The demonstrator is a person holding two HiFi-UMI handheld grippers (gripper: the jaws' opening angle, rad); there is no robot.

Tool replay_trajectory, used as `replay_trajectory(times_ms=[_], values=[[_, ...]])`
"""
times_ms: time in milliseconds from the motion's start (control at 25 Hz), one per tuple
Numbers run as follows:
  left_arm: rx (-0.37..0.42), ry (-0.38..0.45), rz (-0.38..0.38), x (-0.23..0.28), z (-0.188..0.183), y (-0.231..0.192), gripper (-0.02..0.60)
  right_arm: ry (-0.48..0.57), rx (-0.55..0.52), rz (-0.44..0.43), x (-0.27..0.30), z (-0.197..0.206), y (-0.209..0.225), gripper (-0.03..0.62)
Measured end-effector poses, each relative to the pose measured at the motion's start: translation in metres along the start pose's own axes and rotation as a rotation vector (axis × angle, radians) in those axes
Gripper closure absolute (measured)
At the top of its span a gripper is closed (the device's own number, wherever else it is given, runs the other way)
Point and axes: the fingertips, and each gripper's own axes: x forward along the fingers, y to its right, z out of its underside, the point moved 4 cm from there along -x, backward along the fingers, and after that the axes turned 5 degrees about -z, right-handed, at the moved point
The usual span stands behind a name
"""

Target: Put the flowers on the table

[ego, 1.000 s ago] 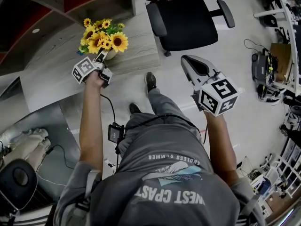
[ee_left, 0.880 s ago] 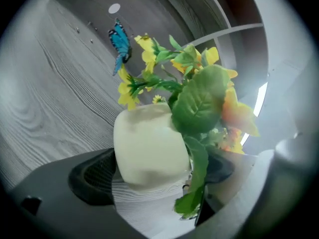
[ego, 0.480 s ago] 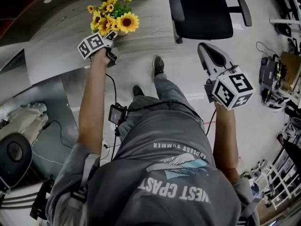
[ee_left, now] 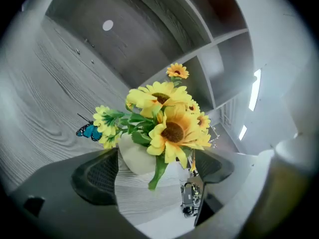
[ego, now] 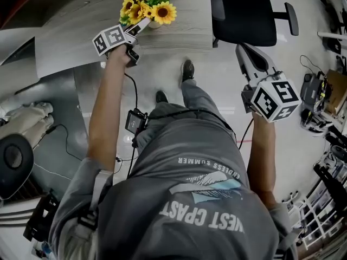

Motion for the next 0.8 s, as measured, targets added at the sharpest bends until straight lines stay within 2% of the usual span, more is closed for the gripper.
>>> replay_trajectory(times_ms=[160, 280, 320, 400, 520, 600, 680, 800], values=[[0.021, 0.009, 0.033, -0.02, -0.001, -0.003, 0.089, 0.014, -0.021, -0.012, 0.008, 0.0, -0.013, 0.565], [0.083, 0.008, 0.062, -0.041, -0.001, 0.004, 0.109, 0.031, -0.038, -0.022, 0.009, -0.004, -0.025, 0.565], [0.108, 0.012, 0.069, -0.055, -0.001, 0.008, 0.152, 0.037, -0.044, -0.027, 0.006, -0.007, -0.033, 0.565], [0.151, 0.029, 0.086, -0.084, -0.003, 0.02, 0.329, 0.05, -0.053, -0.038, -0.001, -0.014, -0.048, 0.565], [0.193, 0.064, 0.124, -0.119, -0.008, 0.031, 0.466, 0.071, -0.067, -0.049, -0.006, -0.02, -0.063, 0.565], [0.228, 0.102, 0.146, -0.137, -0.012, 0.036, 0.527, 0.089, -0.079, -0.053, -0.004, -0.022, -0.069, 0.565], [0.285, 0.143, 0.161, -0.157, -0.016, 0.045, 0.556, 0.108, -0.093, -0.057, -0.004, -0.026, -0.076, 0.565], [0.443, 0.199, 0.167, -0.193, -0.018, 0.071, 0.565, 0.135, -0.111, -0.062, -0.012, -0.035, -0.088, 0.566]])
